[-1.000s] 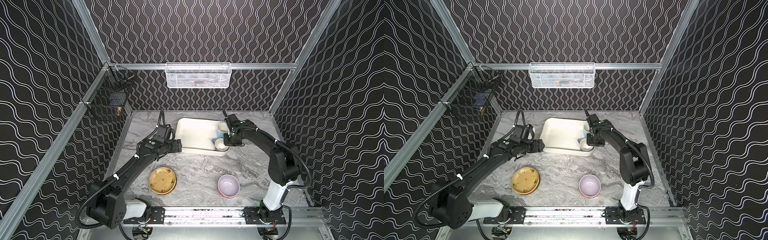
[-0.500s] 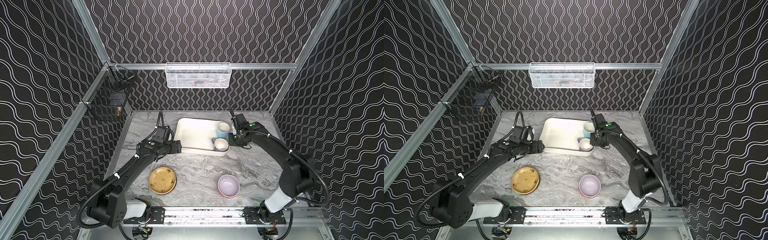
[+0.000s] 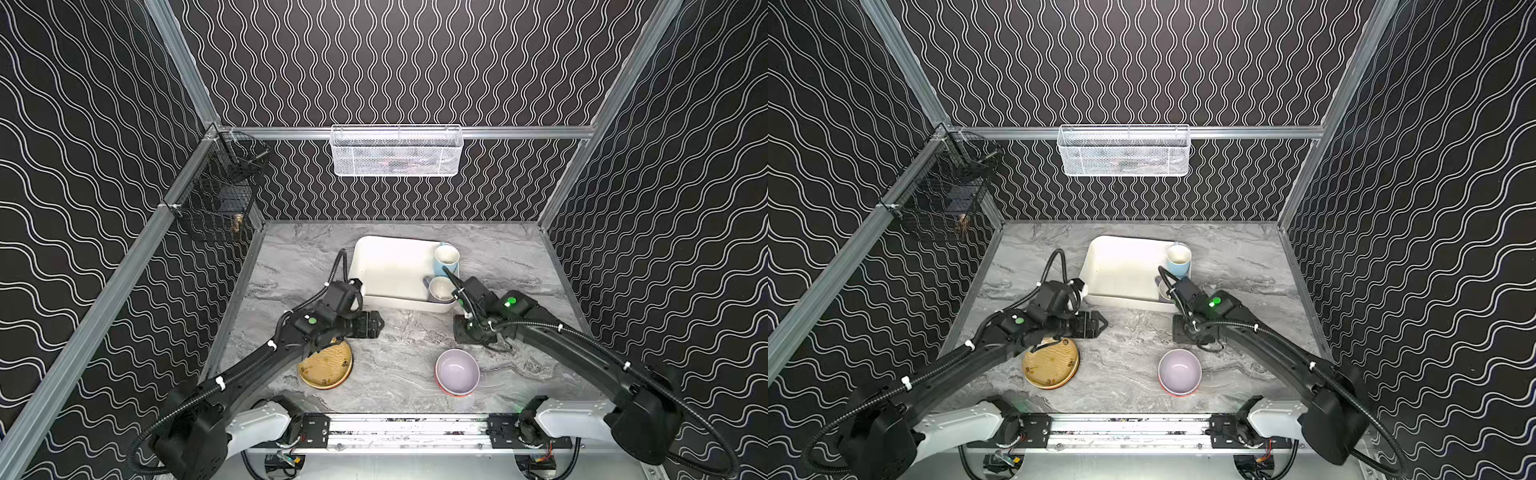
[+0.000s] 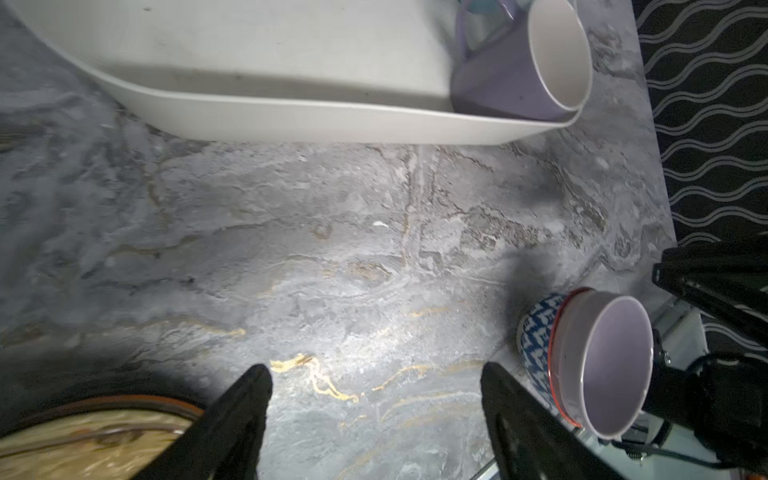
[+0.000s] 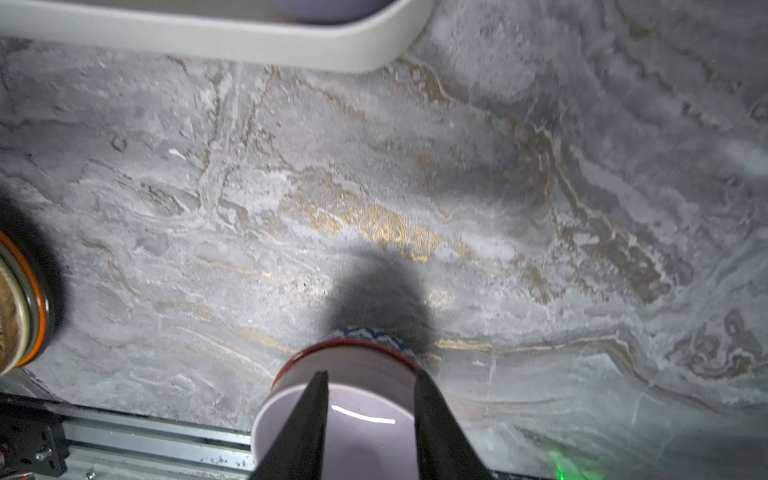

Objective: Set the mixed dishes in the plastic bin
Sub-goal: 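Move the right gripper down to the lavender bowl's rim and grip it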

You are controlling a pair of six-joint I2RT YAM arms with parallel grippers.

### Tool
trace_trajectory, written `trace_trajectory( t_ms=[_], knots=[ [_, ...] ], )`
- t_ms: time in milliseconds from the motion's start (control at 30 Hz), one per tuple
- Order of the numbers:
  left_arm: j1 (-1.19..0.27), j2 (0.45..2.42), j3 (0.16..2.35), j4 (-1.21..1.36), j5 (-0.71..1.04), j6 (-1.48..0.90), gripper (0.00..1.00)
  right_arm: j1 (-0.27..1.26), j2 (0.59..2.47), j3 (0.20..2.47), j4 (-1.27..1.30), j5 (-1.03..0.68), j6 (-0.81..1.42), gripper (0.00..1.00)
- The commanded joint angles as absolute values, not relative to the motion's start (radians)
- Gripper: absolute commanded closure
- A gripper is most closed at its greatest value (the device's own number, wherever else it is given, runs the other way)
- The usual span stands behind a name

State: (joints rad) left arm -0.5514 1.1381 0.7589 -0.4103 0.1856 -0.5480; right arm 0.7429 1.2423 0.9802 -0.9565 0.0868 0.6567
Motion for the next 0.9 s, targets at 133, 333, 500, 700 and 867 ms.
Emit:
trace_trajectory(
  t_ms=[133,333,500,700,867],
  knots=[
    [-0.615,1.110,0.742,-0.378,0.129,-0.589,0.16,0.847,1.134,0.886,-1.064,0.153,0.911,0.62],
    [-0.620,1.095,0.744,-0.386,0.117,-0.586,0.16,0.886,1.122,0.824,-1.054,0.158,0.977,0.62],
    [-0.621,1.091,0.749,-0.401,0.110,-0.575,0.16,0.887,1.124,0.785,-1.016,0.148,0.984,0.63],
    [-0.621,1.083,0.740,-0.410,0.101,-0.575,0.16,0.887,1.108,0.759,-0.978,0.140,0.982,0.71],
    [-0.620,1.088,0.744,-0.419,0.097,-0.571,0.16,0.887,1.099,0.742,-0.950,0.126,0.974,0.82]
  ],
)
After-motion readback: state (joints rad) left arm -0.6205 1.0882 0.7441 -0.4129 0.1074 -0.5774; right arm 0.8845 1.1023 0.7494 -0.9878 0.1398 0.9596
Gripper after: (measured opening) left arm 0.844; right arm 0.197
